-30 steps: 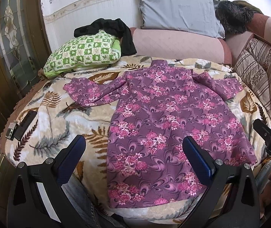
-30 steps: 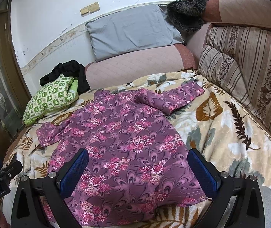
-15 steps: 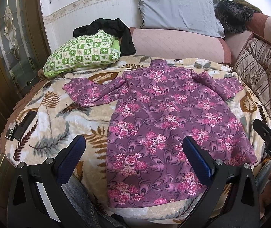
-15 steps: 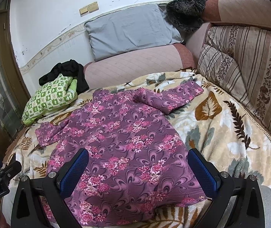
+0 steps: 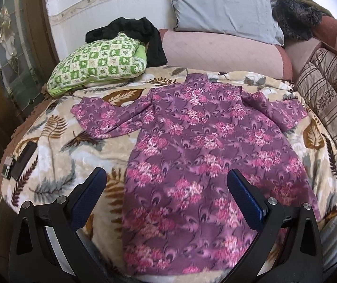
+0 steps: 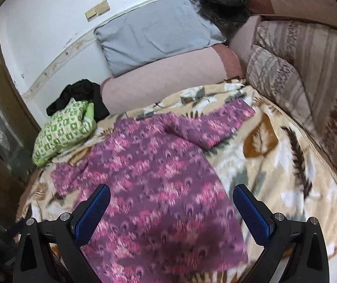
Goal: Fold small clothes
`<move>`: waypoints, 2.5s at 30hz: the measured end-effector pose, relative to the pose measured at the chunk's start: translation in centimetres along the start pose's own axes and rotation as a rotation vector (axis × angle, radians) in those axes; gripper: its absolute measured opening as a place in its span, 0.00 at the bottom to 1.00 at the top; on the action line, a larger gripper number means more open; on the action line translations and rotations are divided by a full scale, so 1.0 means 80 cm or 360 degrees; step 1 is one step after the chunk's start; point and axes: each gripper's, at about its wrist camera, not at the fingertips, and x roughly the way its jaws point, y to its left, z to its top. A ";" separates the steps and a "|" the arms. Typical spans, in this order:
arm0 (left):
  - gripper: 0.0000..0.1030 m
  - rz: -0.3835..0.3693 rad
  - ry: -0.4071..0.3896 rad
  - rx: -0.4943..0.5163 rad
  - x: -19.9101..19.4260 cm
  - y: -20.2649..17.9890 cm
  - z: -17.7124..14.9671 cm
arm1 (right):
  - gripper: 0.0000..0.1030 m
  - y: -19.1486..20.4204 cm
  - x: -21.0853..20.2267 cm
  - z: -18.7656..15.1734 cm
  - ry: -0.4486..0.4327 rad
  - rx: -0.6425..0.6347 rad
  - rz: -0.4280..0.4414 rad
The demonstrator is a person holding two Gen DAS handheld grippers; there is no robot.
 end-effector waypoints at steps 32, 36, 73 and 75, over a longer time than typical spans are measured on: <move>0.99 -0.0599 0.0349 -0.0353 0.194 -0.006 0.067 | 0.13 -0.062 0.163 0.177 -0.0214 -0.0098 -0.0303; 0.99 -0.0686 0.0303 -0.0428 0.175 0.030 0.071 | 0.13 0.061 0.096 0.104 -0.0387 -0.0391 -0.0208; 0.06 -0.0881 0.0359 -0.0477 0.140 0.043 0.026 | 0.02 -0.009 0.279 -0.008 0.0512 0.0161 0.0040; 0.06 -0.0885 0.0340 -0.0541 0.133 0.060 0.022 | 0.02 0.003 0.269 -0.005 0.0480 0.0127 0.0080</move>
